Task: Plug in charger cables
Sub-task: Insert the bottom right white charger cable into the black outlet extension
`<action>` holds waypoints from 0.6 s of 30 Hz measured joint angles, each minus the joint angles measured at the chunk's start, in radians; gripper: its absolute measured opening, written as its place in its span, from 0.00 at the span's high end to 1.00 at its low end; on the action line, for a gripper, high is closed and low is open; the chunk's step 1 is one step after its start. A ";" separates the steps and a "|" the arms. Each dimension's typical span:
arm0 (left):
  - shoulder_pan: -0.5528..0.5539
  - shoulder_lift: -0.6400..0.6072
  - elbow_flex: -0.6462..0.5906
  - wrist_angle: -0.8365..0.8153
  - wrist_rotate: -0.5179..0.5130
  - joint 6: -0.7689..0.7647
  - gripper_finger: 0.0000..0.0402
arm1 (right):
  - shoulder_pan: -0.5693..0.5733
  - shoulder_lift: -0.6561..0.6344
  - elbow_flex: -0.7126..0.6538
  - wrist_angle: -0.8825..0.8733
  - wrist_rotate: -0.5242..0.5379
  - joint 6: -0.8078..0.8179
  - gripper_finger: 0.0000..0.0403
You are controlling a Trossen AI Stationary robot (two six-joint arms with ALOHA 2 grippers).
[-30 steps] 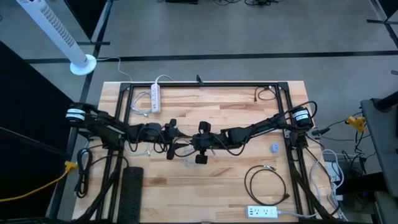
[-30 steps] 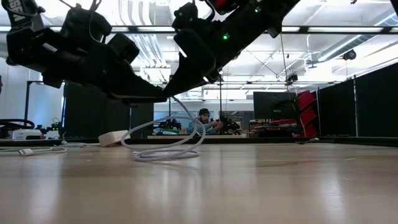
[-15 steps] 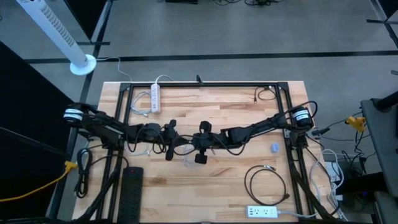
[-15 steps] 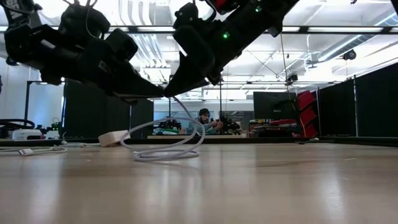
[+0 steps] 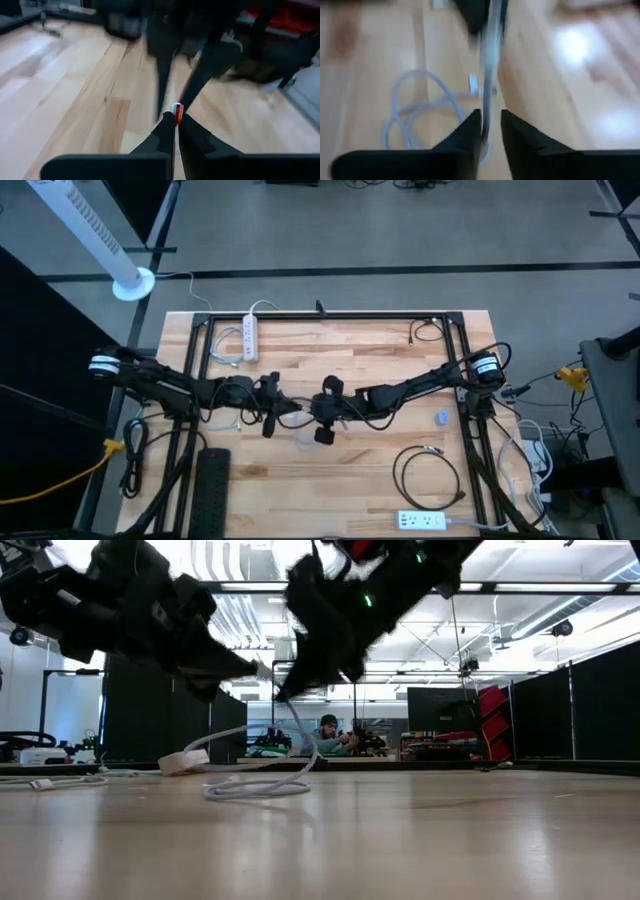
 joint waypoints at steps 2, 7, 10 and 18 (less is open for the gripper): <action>0.000 -0.027 -0.001 -0.031 -0.001 -0.027 1.00 | 0.001 0.000 0.000 -0.058 0.001 -0.008 0.77; -0.002 -0.116 0.000 -0.048 -0.009 -0.053 1.00 | 0.003 -0.006 0.002 -0.220 0.002 -0.006 0.66; -0.002 -0.162 0.000 -0.052 -0.022 -0.058 1.00 | 0.003 -0.005 -0.002 -0.240 0.002 -0.016 0.63; -0.006 -0.198 0.000 -0.063 -0.053 -0.133 1.00 | 0.003 -0.005 -0.004 -0.210 0.009 -0.187 0.66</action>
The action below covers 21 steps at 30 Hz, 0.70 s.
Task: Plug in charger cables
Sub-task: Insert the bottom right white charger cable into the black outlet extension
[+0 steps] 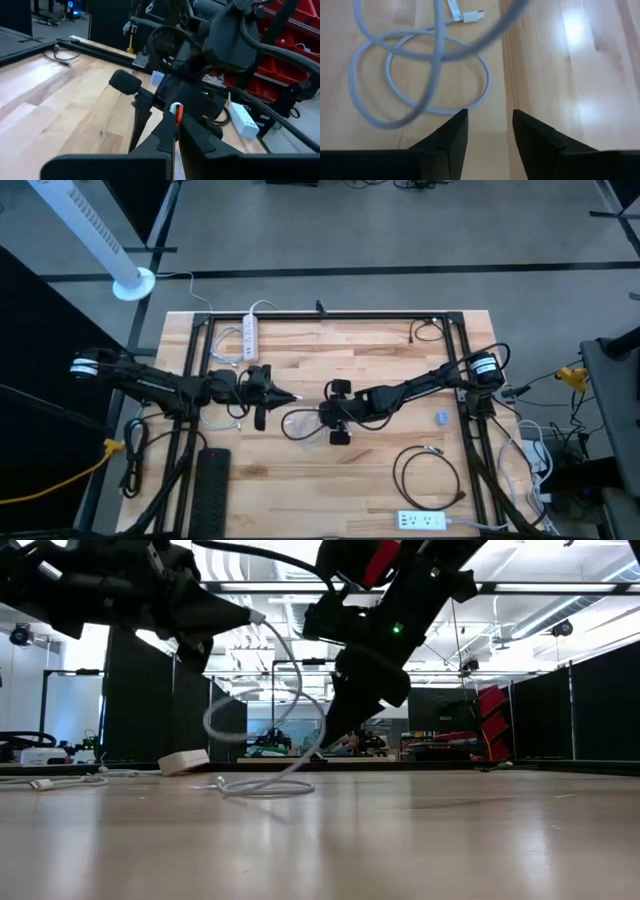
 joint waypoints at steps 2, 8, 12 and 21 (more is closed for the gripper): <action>-0.007 0.010 0.000 -0.009 -0.003 -0.026 1.00 | 0.000 0.000 0.000 0.012 0.002 -0.045 0.68; -0.073 0.044 -0.002 -0.056 -0.126 -0.058 1.00 | -0.006 0.000 0.000 0.046 0.004 -0.162 0.74; -0.110 0.065 -0.002 -0.055 -0.182 -0.058 1.00 | -0.014 0.000 0.000 0.076 0.002 -0.225 0.78; -0.138 0.111 -0.003 -0.094 -0.264 -0.062 1.00 | 0.009 0.000 0.014 0.077 0.029 -0.411 0.86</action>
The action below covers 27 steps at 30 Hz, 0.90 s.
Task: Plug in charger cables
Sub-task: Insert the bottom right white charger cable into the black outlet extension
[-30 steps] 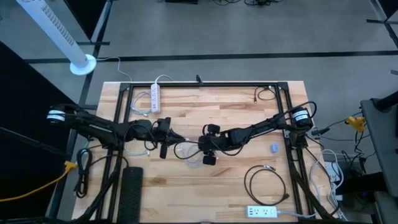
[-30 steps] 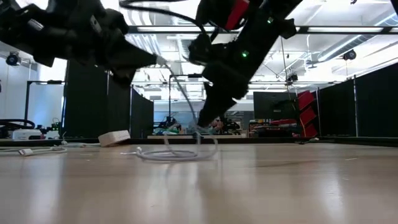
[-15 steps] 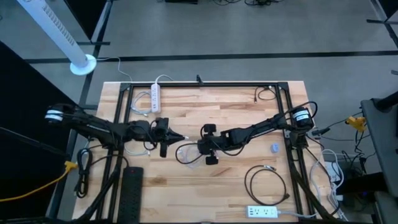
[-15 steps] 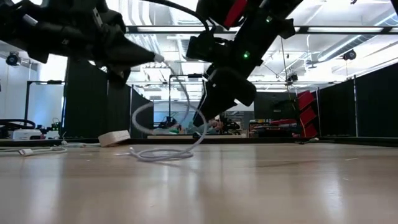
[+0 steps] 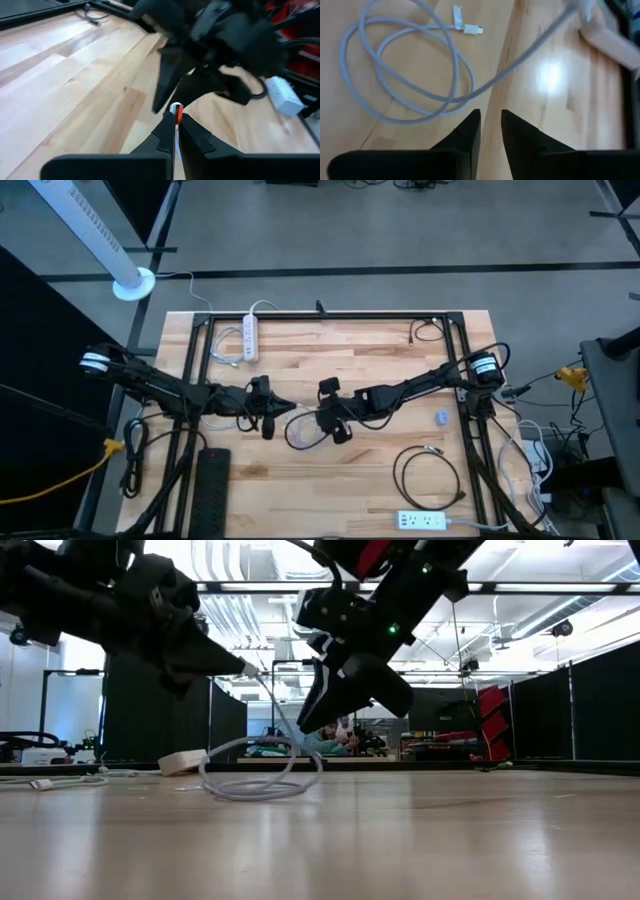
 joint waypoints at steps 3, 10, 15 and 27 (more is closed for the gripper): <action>0.000 0.019 0.000 -0.002 -0.001 0.000 1.00 | 0.027 0.000 0.024 -0.003 0.059 -0.054 0.88; -0.003 0.075 0.000 0.001 -0.007 0.026 1.00 | 0.093 0.000 0.112 -0.009 0.171 -0.093 0.92; -0.038 0.105 0.000 0.026 -0.049 0.088 1.00 | 0.121 -0.001 0.150 -0.018 0.171 0.017 0.91; -0.107 0.072 -0.001 0.160 0.028 0.277 1.00 | 0.136 -0.001 0.152 -0.018 0.163 0.313 0.83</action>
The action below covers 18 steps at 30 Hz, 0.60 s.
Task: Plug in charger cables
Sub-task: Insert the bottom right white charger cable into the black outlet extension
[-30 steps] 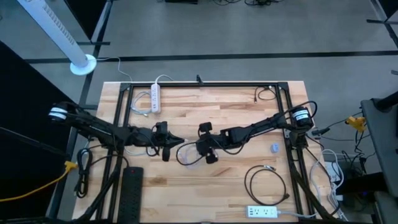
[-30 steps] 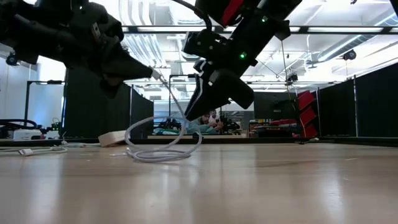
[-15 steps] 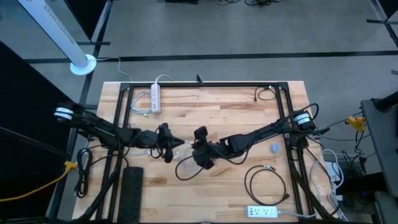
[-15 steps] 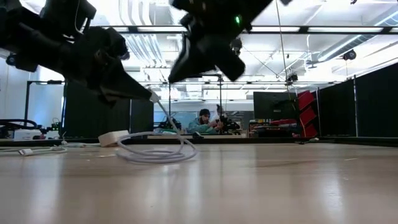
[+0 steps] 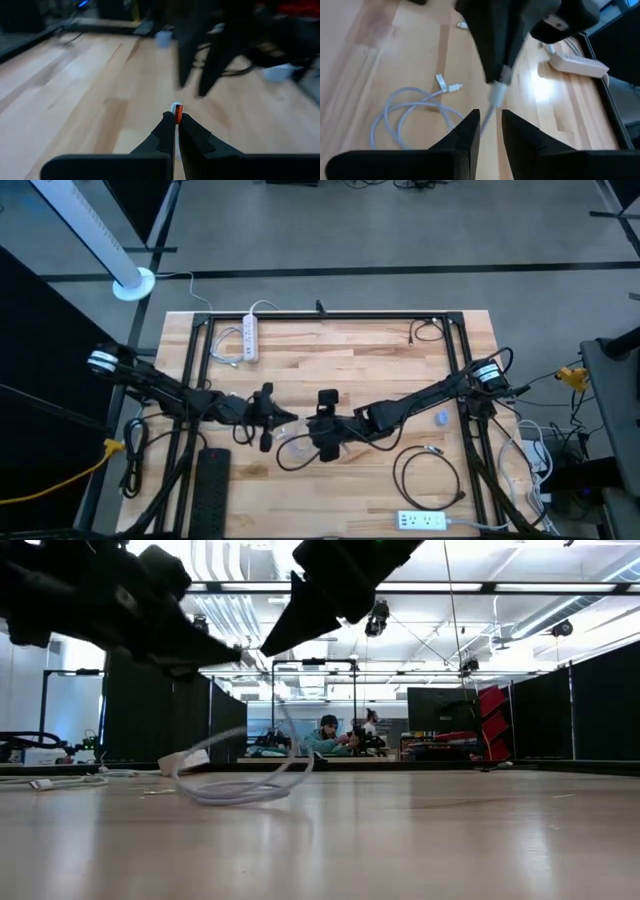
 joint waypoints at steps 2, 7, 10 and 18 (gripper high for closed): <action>-0.003 -0.002 0.000 0.037 0.047 0.037 1.00 | 0.000 0.000 0.000 0.014 -0.003 0.014 0.82; -0.002 -0.010 0.000 0.077 0.082 0.100 1.00 | 0.001 0.000 0.000 0.080 -0.004 0.066 0.79; -0.002 -0.019 0.000 0.075 0.084 0.117 1.00 | 0.000 0.000 0.000 0.087 -0.002 0.067 0.78; -0.002 -0.051 0.000 0.066 0.083 0.154 1.00 | 0.000 0.000 0.000 0.090 0.000 0.101 0.88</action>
